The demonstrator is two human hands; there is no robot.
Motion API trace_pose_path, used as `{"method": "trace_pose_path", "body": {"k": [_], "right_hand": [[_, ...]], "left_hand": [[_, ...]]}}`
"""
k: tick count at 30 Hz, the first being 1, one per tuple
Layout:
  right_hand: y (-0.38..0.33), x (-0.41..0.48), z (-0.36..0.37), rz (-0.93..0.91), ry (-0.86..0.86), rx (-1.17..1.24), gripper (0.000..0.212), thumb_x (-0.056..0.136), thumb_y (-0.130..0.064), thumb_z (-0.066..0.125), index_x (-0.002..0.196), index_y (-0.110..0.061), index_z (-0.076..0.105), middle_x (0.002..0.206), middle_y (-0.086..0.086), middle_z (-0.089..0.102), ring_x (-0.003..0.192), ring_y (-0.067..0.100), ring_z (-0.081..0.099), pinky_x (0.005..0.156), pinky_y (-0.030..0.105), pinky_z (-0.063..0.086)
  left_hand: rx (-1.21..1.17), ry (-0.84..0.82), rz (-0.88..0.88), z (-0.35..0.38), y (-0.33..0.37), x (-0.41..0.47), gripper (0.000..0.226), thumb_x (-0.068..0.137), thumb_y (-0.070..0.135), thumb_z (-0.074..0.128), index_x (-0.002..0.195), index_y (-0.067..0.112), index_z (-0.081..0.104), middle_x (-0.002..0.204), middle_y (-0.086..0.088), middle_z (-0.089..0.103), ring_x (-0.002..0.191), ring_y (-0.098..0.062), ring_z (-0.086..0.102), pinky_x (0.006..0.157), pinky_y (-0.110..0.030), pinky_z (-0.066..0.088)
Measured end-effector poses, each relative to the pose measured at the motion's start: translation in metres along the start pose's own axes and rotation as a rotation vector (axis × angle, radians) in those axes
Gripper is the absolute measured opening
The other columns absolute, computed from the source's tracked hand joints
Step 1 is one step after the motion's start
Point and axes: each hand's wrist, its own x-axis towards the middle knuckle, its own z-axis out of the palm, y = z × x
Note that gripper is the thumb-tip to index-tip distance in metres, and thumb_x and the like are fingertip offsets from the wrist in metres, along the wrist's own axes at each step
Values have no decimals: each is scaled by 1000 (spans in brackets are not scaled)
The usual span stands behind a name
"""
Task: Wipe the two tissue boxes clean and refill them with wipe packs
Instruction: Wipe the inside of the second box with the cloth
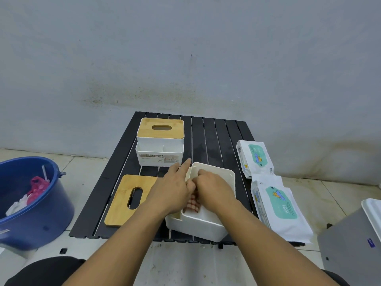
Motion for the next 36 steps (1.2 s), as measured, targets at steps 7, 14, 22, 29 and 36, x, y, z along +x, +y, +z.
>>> {"method": "trace_pose_path", "body": {"k": [7, 14, 22, 29, 36], "right_hand": [[-5, -3, -4, 80, -81, -261, 20, 99, -9, 52, 113, -10, 65, 113, 10, 57, 102, 32, 63, 69, 36, 38], [-2, -8, -14, 121, 313, 15, 14, 92, -23, 63, 99, -11, 61, 103, 6, 50, 78, 27, 57, 55, 34, 33], [4, -5, -16, 332, 333, -43, 20, 92, -17, 58, 112, -14, 59, 113, 5, 51, 80, 22, 45, 58, 34, 35], [1, -1, -10, 43, -200, 13, 26, 88, -21, 65, 114, -21, 62, 111, 0, 62, 99, 26, 62, 70, 34, 47], [-2, -3, -34, 59, -761, 92, 7, 86, -16, 66, 93, -18, 66, 94, 2, 63, 91, 25, 60, 78, 34, 52]], "left_hand": [[52, -15, -93, 2, -1, 5, 64, 103, 45, 30, 161, 52, 4, 175, -3, 3, 145, -36, 43, 103, -48, 49], [41, 1, -82, 7, -1, 6, 62, 103, 50, 30, 162, 49, 10, 173, -3, 17, 146, -34, 41, 107, -50, 44], [43, 8, -77, 9, -3, 7, 63, 103, 59, 30, 162, 48, 10, 172, 0, 21, 149, -31, 39, 109, -51, 43], [38, 46, -73, 9, -5, 6, 63, 102, 49, 32, 162, 47, 12, 167, -1, 29, 137, -32, 49, 96, -48, 51], [55, 36, -48, 11, -4, 7, 64, 102, 44, 32, 162, 46, 11, 166, 0, 31, 133, -30, 53, 92, -45, 55]]}}
